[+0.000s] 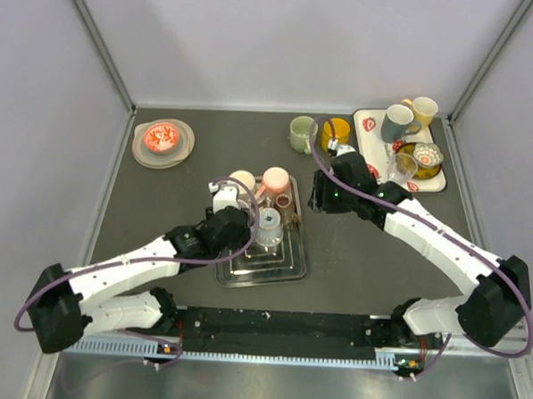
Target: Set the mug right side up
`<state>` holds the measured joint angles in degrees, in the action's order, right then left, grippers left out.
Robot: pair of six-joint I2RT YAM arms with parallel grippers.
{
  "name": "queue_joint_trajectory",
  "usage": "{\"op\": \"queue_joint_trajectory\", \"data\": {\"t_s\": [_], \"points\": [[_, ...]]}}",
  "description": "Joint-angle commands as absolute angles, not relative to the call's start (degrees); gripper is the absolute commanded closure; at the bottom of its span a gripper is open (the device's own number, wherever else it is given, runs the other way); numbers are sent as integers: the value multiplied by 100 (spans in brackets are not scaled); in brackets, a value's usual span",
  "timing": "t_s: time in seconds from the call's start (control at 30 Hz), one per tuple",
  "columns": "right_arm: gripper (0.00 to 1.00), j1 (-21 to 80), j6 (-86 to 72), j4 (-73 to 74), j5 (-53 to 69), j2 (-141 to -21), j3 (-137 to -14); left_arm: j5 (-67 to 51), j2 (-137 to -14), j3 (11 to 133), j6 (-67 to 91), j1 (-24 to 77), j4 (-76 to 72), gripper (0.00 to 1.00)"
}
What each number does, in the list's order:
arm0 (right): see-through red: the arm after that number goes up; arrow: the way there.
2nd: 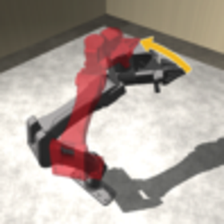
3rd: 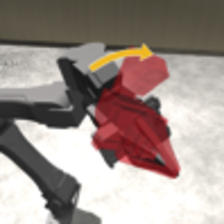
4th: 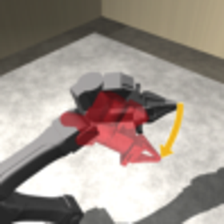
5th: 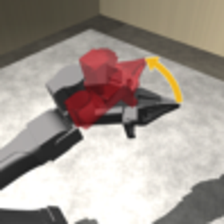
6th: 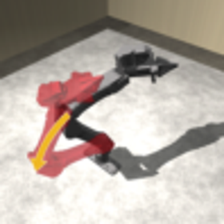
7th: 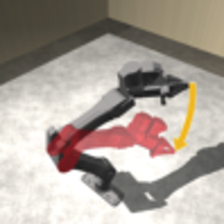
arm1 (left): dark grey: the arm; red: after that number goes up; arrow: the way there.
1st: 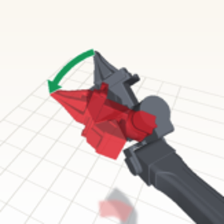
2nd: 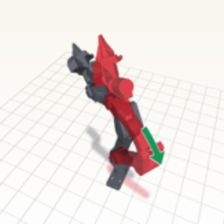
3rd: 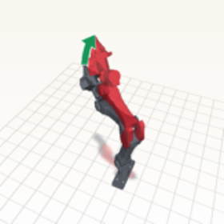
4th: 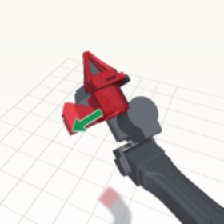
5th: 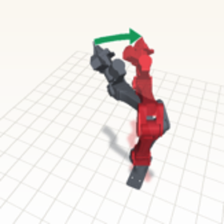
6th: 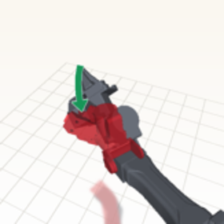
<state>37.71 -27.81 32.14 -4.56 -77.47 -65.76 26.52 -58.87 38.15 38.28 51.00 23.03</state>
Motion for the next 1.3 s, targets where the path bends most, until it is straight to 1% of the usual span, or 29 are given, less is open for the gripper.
{"op": "queue_joint_trajectory", "data": {"t_s": [0.0, 0.07, 0.17, 0.3, 0.6, 0.93, 1.07, 1.2, 1.27], "points": [[49, 3955, -3014, 2900, -756, -6918, -6153, 3207, -6310, 4192, 4921, 5063, 2566, 34], [49, 3955, -3067, 2909, -791, -6645, -5925, 3339, -6634, 4350, 5281, 5071, 2784, 32], [48, 3955, -3094, 2927, -835, -6329, -5713, 3515, -7048, 4552, 5615, 5063, 2961, 32], [49, 3955, -3120, 2962, -826, -6126, -5494, 3595, -7426, 4676, 5950, 4984, 3059, 34], [48, 3955, -3138, 2997, -835, -5994, -5326, 3288, -7453, 4535, 5801, 4492, 2743, 42], [48, 3955, -3155, 2979, -782, -6135, -5309, 2953, -7488, 4307, 5450, 4289, 2347, 57], [48, 3955, -3155, 2980, -791, -6126, -5282, 2848, -7488, 4210, 5353, 4210, 2224, 65], [48, 3955, -3182, 2979, -791, -6135, -5230, 2725, -7497, 4122, 5282, 4140, 2145, 76], [49, 3955, -3199, 2979, -791, -6126, -5212, 2690, -7506, 4105, 5274, 4122, 2136, 79]]}}
